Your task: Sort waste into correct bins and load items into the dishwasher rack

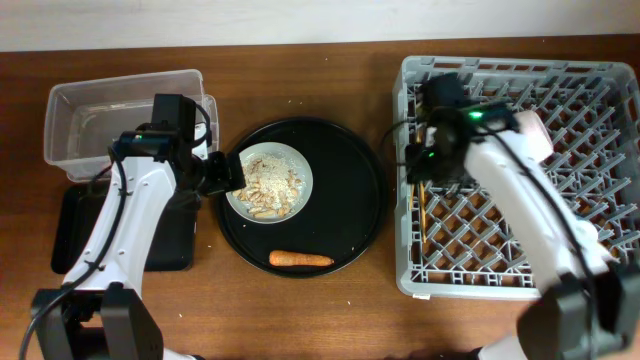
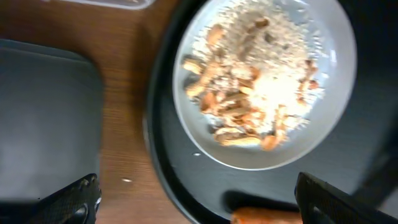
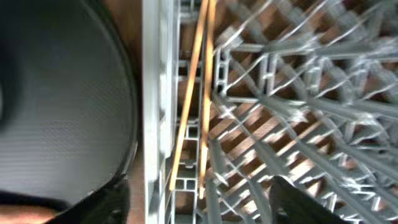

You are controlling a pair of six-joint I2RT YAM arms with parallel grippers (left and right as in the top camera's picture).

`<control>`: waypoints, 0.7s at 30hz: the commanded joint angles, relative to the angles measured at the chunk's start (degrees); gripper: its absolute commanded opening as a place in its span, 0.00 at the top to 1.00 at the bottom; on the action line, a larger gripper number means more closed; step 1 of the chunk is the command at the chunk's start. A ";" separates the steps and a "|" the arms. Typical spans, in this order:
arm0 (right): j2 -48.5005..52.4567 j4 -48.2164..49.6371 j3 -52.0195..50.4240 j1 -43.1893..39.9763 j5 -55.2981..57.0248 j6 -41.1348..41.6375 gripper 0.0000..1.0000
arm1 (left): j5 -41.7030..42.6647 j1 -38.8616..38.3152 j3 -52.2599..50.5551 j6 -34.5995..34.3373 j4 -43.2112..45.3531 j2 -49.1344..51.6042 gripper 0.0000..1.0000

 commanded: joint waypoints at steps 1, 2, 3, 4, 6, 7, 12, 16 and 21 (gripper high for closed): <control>-6.47 -2.86 1.81 -7.21 -1.73 -0.46 0.14 | 6.23 -2.36 -0.68 -8.17 0.22 -1.29 0.01; -7.06 -4.11 1.81 -9.33 -2.47 -0.48 0.06 | 6.08 -4.15 -1.14 -10.75 0.20 -1.29 0.01; -7.26 -5.92 1.81 -11.96 -3.48 -0.63 0.03 | 5.79 -6.43 -1.70 -14.53 0.13 -1.27 0.01; -7.17 -7.52 1.79 -13.90 -3.63 -0.96 0.02 | 5.42 -8.76 -2.23 -18.32 0.11 -1.27 0.01; -6.97 -8.90 1.73 -16.57 -4.68 -0.90 0.02 | 5.16 -13.40 -3.19 -25.75 0.31 -1.22 0.01; -6.99 -8.76 1.73 -17.88 -6.51 -0.92 0.01 | 5.14 -17.05 -4.20 -34.36 0.31 -1.16 0.01; -6.97 -8.59 1.73 -17.84 -6.47 -1.33 0.01 | 2.89 -24.79 -7.72 -51.12 0.59 -1.07 0.01; -6.97 -8.59 1.73 -17.84 -6.47 -1.33 0.01 | -3.54 -30.34 -12.07 -58.03 5.16 -1.05 0.01; -6.97 -8.83 1.73 -17.84 -6.45 -1.33 0.01 | -5.42 -32.74 -17.29 -58.31 13.38 -0.68 0.01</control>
